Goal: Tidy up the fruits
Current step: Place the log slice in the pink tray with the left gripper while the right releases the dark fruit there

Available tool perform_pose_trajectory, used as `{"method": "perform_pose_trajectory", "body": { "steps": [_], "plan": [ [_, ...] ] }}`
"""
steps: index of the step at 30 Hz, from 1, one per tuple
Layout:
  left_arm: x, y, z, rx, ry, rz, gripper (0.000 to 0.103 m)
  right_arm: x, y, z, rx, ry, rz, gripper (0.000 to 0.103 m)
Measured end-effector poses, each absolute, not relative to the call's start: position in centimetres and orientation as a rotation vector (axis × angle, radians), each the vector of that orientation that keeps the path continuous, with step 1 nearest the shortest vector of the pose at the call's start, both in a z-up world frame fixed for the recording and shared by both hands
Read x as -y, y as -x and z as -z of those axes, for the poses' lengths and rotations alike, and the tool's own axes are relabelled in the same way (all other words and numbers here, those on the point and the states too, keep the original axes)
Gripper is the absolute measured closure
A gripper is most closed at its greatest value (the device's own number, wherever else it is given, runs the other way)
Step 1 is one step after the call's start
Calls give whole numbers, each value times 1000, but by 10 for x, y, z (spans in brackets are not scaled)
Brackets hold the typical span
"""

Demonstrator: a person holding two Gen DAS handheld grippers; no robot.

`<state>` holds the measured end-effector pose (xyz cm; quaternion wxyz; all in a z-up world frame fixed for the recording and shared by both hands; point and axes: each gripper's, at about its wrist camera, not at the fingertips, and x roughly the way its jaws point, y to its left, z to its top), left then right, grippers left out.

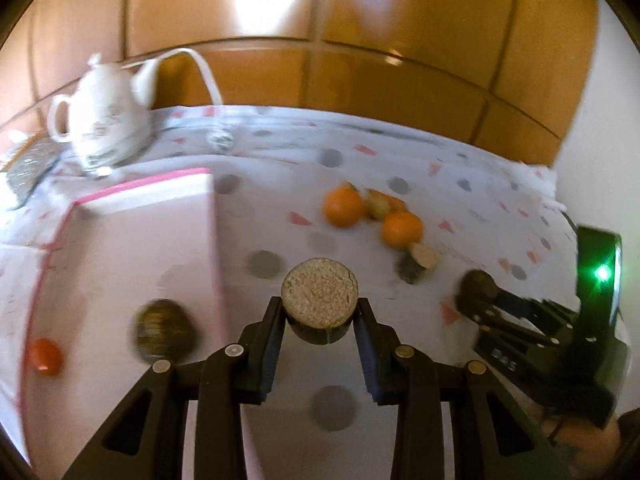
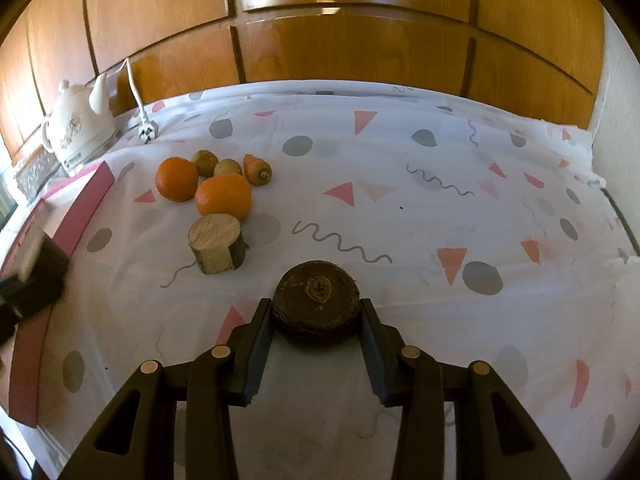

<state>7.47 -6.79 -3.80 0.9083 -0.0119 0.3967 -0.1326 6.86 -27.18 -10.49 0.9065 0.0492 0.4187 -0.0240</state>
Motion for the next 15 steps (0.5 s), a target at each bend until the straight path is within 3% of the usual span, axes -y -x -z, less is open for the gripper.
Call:
{"method": "perform_pose_trajectory", "body": {
  "steps": [15],
  "plan": [
    [-47,-74,30,-788,92,-65,68,182,-74,66,-837,-52,-296,61]
  ]
}}
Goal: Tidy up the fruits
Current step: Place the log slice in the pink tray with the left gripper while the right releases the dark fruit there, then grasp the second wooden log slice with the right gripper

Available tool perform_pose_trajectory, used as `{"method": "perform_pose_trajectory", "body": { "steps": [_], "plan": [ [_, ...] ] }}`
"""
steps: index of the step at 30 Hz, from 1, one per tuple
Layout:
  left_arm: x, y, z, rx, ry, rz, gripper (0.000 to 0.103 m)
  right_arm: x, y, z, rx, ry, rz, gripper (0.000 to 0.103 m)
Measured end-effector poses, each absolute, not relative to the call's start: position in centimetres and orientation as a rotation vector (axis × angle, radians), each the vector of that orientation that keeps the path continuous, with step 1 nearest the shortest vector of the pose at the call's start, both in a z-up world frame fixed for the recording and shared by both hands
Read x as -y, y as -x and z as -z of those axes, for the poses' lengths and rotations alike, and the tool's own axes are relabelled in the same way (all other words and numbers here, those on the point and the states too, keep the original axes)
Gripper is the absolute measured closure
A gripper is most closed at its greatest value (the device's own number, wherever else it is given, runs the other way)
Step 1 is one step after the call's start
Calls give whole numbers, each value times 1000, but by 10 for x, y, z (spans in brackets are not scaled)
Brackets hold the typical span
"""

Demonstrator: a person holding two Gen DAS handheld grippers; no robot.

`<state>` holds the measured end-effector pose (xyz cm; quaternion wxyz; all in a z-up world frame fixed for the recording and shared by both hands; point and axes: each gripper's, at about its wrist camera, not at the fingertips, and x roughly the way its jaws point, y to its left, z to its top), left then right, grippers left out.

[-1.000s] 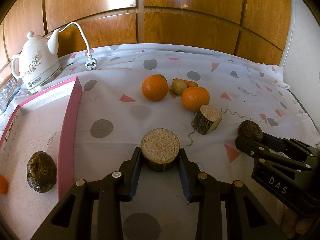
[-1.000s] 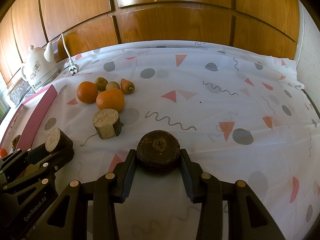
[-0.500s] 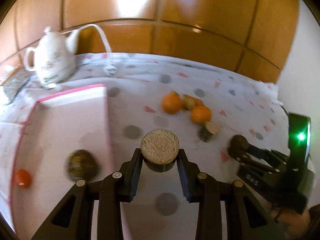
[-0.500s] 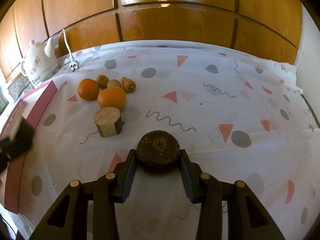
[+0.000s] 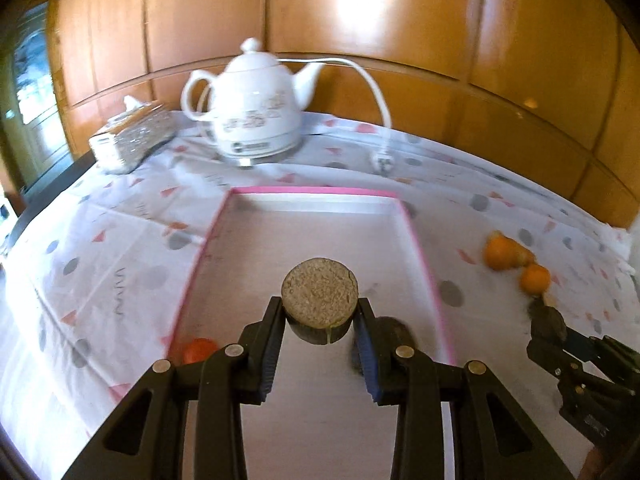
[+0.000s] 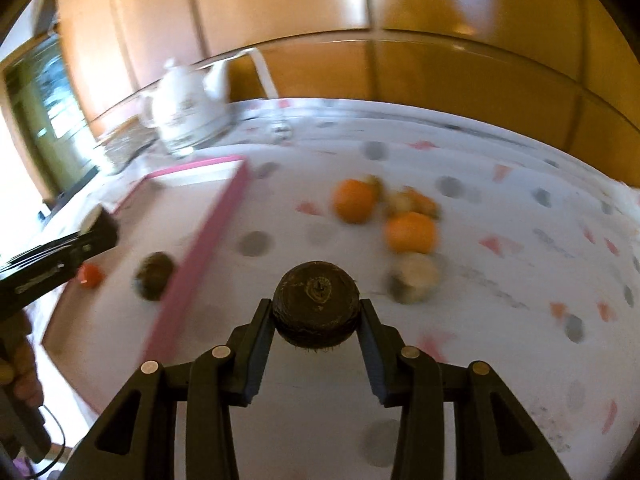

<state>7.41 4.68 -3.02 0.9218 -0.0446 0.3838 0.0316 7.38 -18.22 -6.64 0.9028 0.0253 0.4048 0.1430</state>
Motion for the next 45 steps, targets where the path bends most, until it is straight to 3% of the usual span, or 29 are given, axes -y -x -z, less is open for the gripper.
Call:
{"method": "perform_pose_trajectory", "body": {
  "steps": [19,24,37,45],
  "plan": [
    [-85,-64,41,-797,166,-139,67,78,-125,40,-841,-7,-504,61],
    [-92,-58,37,-781,180,-149,55,62,-134,37,-836,-25,-524,59],
    [-74,-54,40,-794,180,-100,55,102,-103,50,-843,-70,-434,59],
    [-49,-50,37,-790,141,-49,49,137,-84,58,-841,-104,-353,59]
  ]
}}
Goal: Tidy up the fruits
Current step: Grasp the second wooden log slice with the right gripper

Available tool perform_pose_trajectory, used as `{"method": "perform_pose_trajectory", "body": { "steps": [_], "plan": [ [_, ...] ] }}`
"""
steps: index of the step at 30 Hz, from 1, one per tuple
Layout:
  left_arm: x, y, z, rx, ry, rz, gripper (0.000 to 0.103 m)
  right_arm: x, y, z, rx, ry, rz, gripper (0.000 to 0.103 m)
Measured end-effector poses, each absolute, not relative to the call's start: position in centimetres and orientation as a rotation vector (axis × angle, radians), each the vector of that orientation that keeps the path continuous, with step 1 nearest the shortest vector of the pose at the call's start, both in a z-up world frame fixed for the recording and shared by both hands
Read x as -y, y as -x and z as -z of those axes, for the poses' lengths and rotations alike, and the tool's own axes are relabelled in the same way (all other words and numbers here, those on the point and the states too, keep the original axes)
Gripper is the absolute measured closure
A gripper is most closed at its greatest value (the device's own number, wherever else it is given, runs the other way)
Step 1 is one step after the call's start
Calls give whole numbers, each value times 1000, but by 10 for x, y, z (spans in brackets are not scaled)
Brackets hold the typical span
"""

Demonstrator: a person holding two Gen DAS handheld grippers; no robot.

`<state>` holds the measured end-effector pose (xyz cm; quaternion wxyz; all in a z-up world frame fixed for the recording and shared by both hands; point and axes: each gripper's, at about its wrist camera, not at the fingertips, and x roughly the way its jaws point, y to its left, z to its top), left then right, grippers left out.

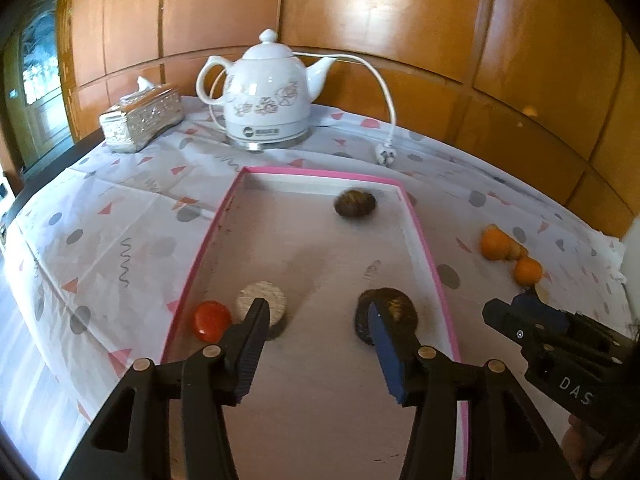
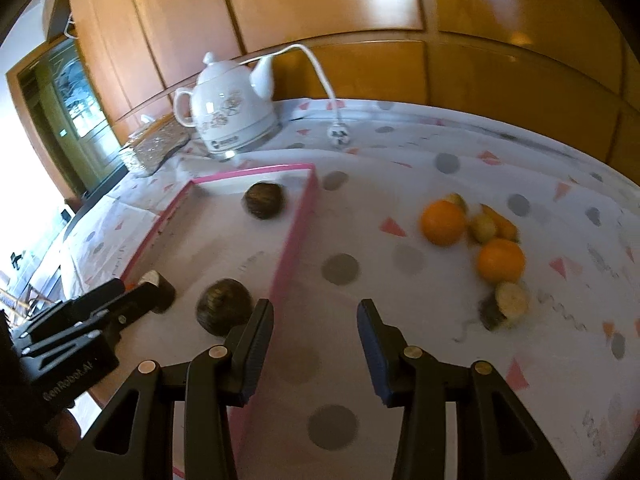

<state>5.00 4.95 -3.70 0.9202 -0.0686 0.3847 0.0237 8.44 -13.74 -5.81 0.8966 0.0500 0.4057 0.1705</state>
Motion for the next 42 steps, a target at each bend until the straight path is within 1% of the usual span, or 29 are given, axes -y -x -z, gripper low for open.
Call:
{"method": "perform_pose_trajectory", "body": {
  "steps": [14,23,40,41,42],
  "plan": [
    [-20,-47,36,-802,90,28,48,196,-71,75,-837,-156,-197,59],
    [3,-50,37,-817,62,100,48,238,-76,93,-868,-216,-84,59],
    [40,-65,39,-848,30,183,48,238,-123,105,-882,-172,-66,59],
    [42,-66,39,-848,26,187,48,238,-124,105,-876,-166,-65,59],
    [45,-68,38,-848,23,192,48,237,-126,106,-876,-158,-64,62]
  ]
}}
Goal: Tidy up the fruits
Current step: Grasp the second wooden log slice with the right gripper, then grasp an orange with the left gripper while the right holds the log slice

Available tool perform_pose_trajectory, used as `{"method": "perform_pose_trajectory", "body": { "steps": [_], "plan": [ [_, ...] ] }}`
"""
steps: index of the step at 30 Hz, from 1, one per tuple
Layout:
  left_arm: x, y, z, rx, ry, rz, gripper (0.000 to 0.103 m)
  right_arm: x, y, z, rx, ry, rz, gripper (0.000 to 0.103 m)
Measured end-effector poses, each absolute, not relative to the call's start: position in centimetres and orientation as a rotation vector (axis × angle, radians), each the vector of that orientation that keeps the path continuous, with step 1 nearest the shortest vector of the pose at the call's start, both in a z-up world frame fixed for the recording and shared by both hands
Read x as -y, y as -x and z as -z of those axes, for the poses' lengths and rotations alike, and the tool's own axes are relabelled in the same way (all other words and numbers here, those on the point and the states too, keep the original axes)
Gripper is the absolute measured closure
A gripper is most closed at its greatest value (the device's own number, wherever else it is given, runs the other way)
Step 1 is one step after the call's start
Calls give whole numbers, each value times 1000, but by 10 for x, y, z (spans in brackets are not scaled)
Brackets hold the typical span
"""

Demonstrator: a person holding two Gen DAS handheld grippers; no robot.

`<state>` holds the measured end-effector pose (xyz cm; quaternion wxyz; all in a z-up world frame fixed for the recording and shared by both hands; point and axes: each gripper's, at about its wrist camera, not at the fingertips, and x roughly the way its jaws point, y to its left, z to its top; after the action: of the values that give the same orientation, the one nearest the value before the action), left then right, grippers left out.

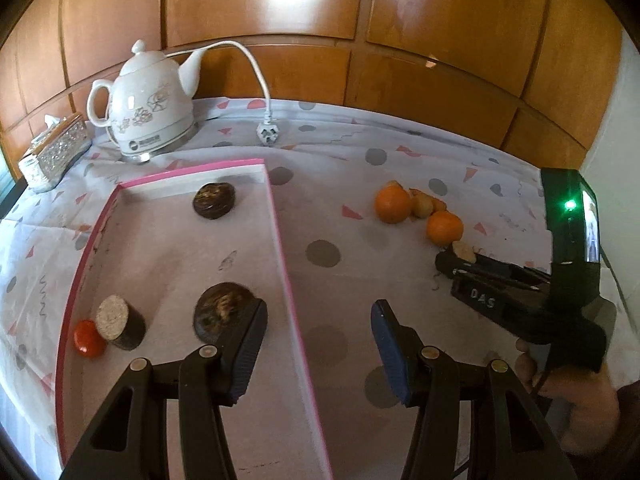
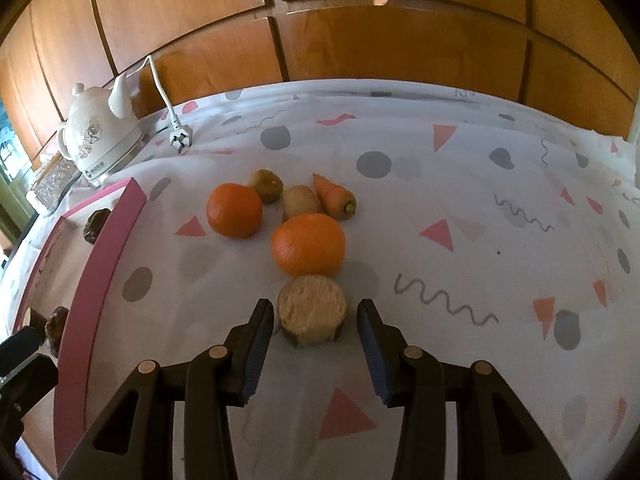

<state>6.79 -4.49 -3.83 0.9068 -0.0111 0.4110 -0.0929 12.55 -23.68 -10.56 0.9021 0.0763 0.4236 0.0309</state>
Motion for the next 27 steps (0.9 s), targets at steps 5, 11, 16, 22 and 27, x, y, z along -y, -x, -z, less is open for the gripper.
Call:
{"method": "perform_pose_trajectory", "body": {
  "steps": [5,11,16,22,27],
  "plan": [
    [56,-76,38,-858,23,212,48,239,-123,104,-870,-127,-60,69],
    [74,-89,41,-883,31,243,48,262,-113,105,-884,-135,-3,69],
    [93,-98,42,-887,16,279,48,284,-101,107,-875,-122,55,69],
    [122,-112,44,-900,14,329,48,304,-93,109,-858,-170,90,69],
    [147,-124,49,-898,-5,357,48,303,-92,110,-847,-175,89,69]
  ]
}}
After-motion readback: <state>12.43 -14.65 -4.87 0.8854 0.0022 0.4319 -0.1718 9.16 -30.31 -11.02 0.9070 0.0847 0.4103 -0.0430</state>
